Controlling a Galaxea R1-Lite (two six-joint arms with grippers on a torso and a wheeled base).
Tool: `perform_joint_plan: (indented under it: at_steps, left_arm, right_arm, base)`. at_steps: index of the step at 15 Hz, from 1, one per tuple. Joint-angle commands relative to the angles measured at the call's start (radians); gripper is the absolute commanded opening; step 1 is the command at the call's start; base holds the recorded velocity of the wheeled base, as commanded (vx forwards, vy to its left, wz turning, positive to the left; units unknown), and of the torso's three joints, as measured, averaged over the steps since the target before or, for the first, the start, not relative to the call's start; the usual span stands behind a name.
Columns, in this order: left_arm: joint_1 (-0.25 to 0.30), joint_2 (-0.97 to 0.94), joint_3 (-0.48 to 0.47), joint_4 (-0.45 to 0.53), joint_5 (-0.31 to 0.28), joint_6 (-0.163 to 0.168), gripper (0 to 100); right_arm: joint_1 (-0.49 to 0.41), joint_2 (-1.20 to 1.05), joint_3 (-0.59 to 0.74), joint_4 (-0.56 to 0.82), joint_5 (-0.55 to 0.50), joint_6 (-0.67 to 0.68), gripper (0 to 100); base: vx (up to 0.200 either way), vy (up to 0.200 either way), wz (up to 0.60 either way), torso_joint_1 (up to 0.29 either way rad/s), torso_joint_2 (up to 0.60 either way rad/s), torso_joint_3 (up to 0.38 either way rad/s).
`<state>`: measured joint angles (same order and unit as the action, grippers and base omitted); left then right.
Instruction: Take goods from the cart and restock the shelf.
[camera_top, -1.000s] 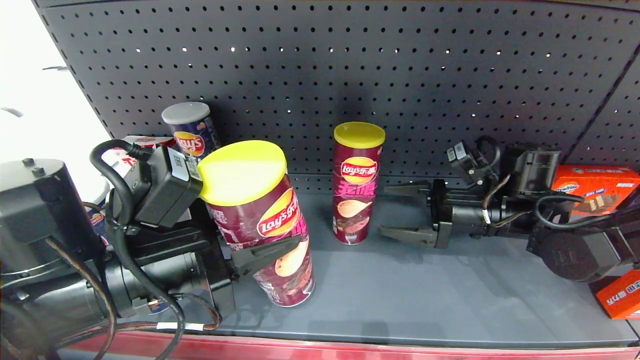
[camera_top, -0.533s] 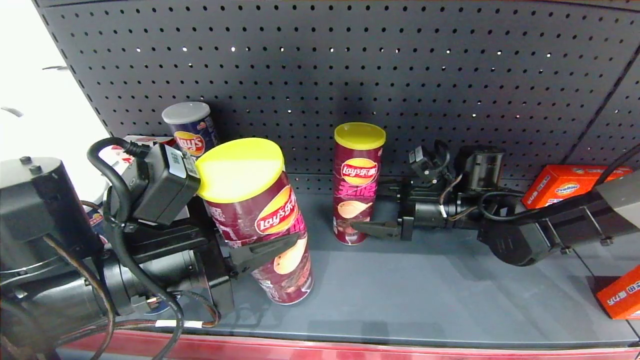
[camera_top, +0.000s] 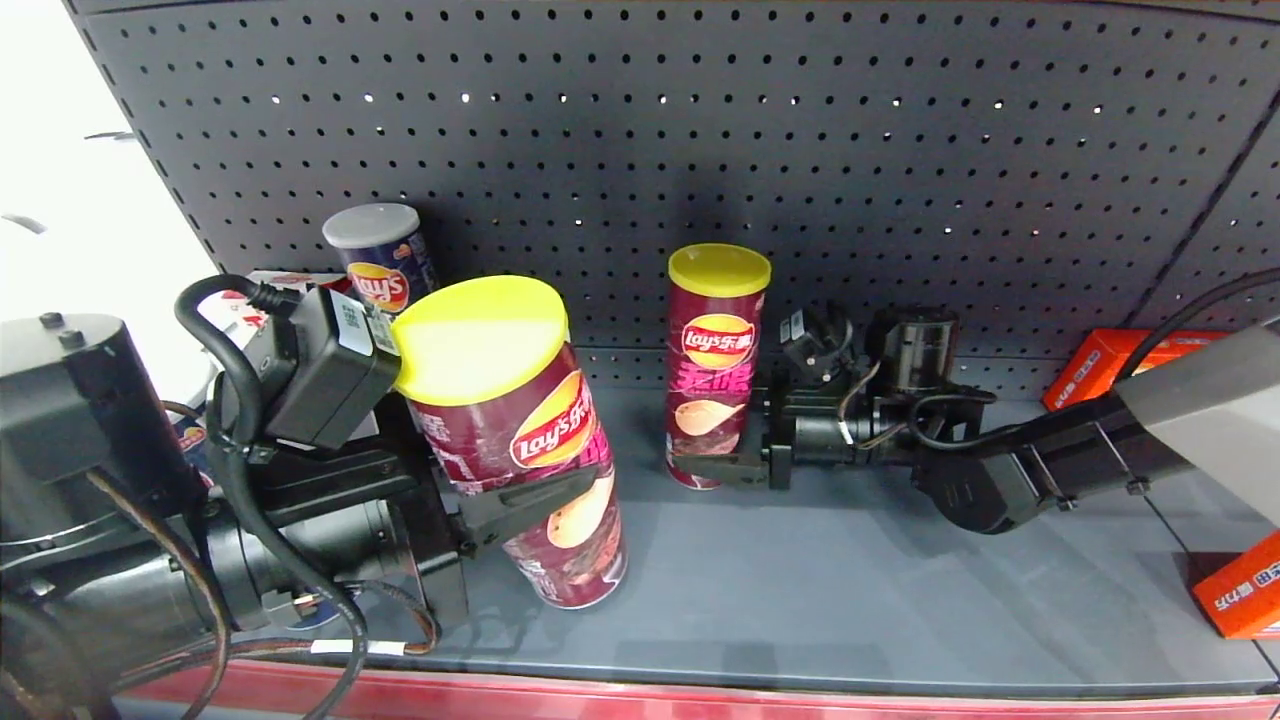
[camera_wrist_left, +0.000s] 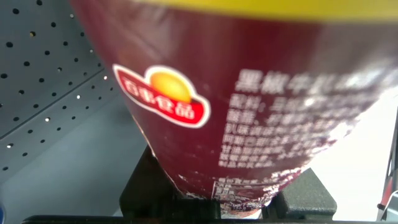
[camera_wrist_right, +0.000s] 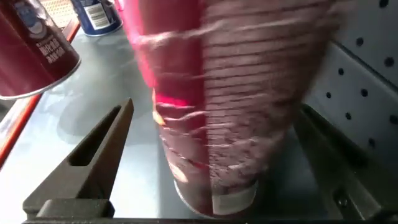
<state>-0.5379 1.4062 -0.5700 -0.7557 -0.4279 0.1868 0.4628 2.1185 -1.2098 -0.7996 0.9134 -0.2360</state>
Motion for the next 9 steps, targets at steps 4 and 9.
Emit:
perform_joint_plan:
  at_steps: [4, 9]
  left_arm:
    - [-0.001, -0.001, -0.001, -0.001, 0.000, 0.000, 0]
    - [0.018, -0.012, 0.001, -0.001, 0.000, -0.007, 0]
  right_arm:
    - [0.027, 0.018, -0.013, -0.003, -0.028, 0.000, 0]
    - [0.040, -0.232, 0.187, -0.001, -0.045, 0.001, 0]
  base:
    - [0.000, 0.000, 0.00, 0.000, 0.00, 0.000]
    - [0.000, 0.000, 0.00, 0.000, 0.00, 0.000]
